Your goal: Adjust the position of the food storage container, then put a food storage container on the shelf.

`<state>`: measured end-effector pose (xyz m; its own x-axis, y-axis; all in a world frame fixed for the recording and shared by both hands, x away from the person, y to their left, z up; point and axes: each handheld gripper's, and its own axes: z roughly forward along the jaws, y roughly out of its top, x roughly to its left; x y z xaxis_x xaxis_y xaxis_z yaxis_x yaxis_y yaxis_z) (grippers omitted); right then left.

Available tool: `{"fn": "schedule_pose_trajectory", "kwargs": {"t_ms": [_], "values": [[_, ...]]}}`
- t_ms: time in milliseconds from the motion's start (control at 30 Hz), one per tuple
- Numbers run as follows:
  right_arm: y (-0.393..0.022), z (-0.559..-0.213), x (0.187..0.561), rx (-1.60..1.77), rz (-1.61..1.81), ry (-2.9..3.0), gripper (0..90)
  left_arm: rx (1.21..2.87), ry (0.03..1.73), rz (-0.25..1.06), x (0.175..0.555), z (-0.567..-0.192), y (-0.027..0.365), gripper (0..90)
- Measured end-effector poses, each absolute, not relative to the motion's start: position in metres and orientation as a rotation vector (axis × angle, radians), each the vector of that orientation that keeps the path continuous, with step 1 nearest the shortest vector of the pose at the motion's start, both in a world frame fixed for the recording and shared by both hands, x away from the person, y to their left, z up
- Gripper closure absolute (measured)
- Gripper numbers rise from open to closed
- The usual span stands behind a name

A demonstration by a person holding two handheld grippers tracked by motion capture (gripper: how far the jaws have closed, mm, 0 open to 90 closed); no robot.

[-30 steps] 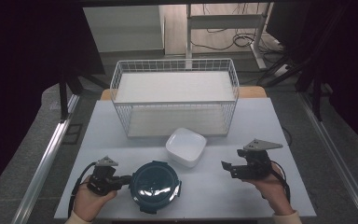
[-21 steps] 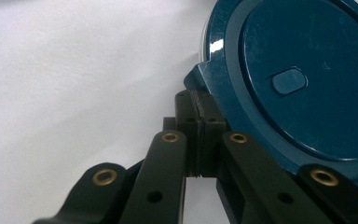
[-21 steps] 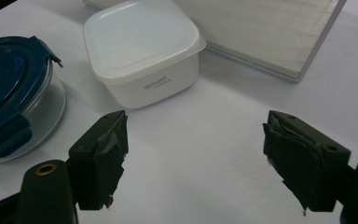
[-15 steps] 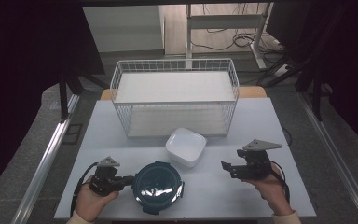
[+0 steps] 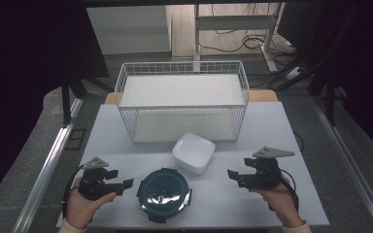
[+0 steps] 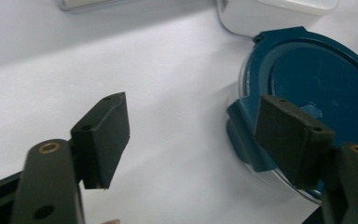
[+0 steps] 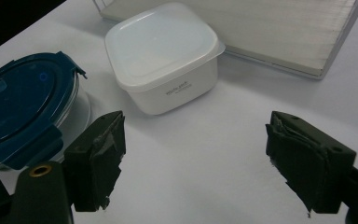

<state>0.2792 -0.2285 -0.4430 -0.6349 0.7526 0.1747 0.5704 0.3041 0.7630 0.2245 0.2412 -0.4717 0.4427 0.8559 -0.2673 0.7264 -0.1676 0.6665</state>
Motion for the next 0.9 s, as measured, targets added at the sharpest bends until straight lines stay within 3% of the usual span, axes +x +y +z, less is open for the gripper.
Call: {"fn": "schedule_pose_trajectory", "kwargs": {"t_ms": [300,900], "values": [[-0.228,-0.449,0.283,1.225,1.217,2.373,19.6,1.908,1.348,0.227,0.222,-0.471,0.247,18.7],[-0.211,-0.458,0.274,1.299,1.287,2.387,19.5,1.861,1.293,0.155,0.223,-0.468,0.244,13.7]]}}
